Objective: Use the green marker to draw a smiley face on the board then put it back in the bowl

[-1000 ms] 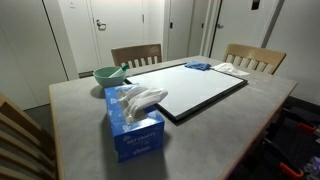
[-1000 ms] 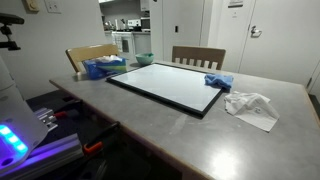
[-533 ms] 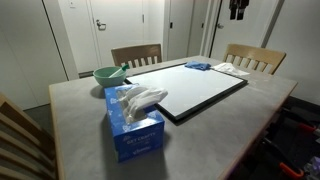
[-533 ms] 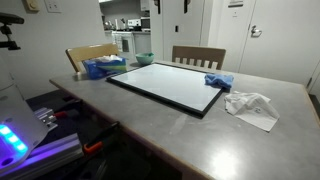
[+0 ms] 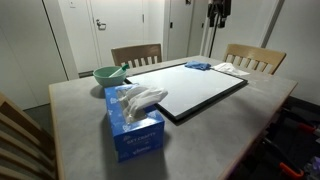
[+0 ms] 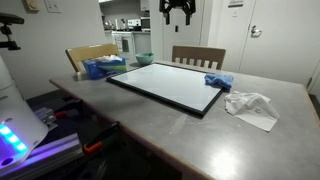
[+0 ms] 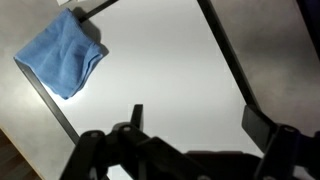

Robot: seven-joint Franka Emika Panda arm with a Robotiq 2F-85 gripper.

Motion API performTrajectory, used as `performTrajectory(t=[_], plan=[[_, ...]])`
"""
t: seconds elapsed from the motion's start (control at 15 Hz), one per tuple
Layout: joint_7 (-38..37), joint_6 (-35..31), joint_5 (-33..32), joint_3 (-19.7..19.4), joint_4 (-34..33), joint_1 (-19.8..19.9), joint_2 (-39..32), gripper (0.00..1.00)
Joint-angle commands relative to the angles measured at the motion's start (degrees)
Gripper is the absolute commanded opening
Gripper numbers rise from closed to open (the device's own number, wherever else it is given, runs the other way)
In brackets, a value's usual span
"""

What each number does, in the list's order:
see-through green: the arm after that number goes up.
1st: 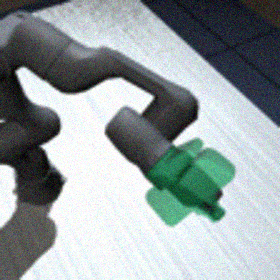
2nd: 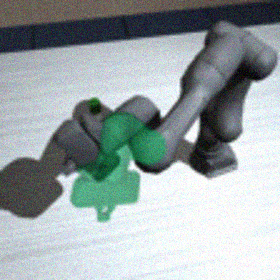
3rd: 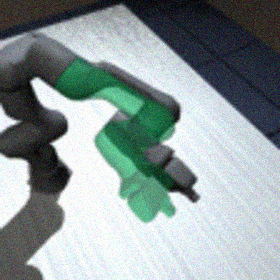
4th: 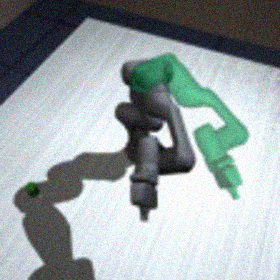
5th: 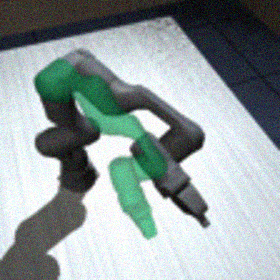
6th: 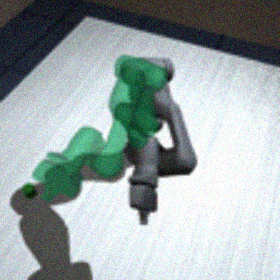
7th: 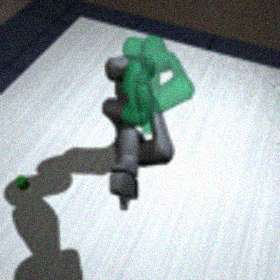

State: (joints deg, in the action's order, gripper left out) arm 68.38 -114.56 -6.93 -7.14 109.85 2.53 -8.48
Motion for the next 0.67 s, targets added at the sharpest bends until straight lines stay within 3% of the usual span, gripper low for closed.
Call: performTrajectory(t=[0.0,0.33,0.4,0.6], plan=[[5.70,0.24,3.19,3.19,-3.40,1.32,-3.08,1.00],[7.86,0.26,7.29,6.09,-7.98,1.21,-6.90,1.00],[5.64,0.14,5.16,5.71,-4.77,0.96,-4.34,1.00],[5.33,0.23,5.19,6.08,-5.16,0.90,-4.67,1.00]])
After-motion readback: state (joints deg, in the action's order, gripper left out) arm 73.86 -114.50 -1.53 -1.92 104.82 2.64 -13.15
